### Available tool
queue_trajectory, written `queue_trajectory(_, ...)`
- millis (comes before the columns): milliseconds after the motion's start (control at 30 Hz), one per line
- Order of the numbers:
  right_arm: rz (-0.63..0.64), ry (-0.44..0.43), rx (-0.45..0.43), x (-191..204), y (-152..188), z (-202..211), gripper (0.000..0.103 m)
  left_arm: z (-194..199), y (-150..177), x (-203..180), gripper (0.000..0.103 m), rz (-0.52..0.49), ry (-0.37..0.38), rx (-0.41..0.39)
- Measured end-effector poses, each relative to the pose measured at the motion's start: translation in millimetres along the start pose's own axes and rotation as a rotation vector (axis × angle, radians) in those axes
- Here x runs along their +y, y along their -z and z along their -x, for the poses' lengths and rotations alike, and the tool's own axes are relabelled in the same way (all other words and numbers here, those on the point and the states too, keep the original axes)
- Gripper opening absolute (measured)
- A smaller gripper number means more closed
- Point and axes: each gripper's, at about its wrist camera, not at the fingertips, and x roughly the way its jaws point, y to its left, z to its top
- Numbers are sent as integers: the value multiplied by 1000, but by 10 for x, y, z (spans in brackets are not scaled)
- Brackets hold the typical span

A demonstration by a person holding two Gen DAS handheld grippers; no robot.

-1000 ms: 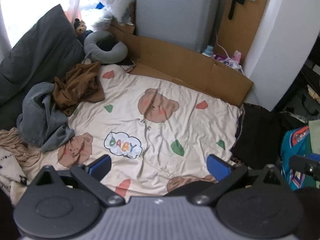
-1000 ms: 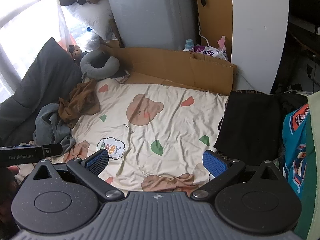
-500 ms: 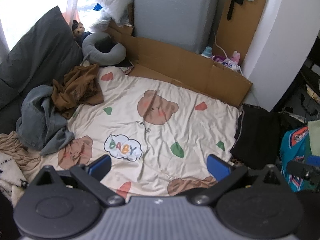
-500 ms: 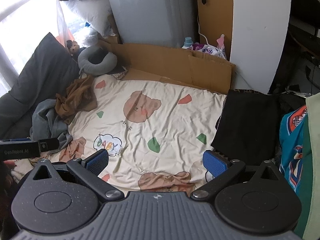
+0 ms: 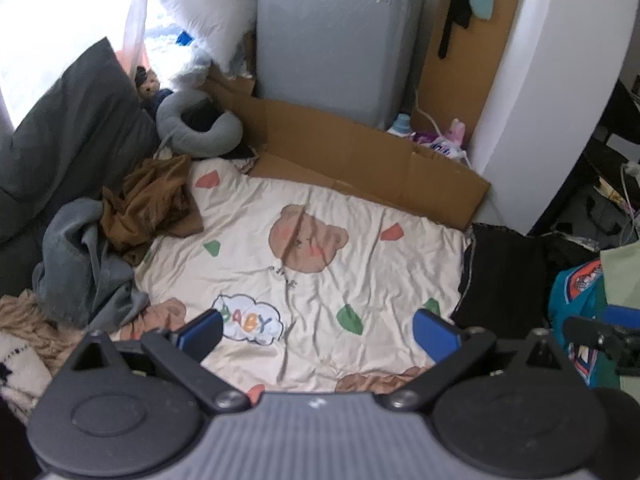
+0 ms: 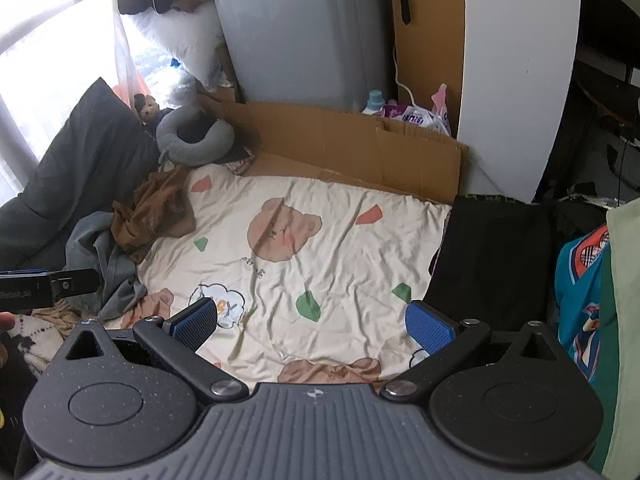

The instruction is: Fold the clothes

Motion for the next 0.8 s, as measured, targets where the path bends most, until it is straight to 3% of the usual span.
queue_trajectory(500,7,-32,-40,67,-178,117,103,215,-148,381,99,29,-19,-54)
queue_trajectory(633,12,-44,-47,88,-242,143,103,295,-243,496,99,42,-62,-86)
queue_trajectory(800,23,-69,-58,119,-350,179,103,382,-352,700,99,110,-84,-95)
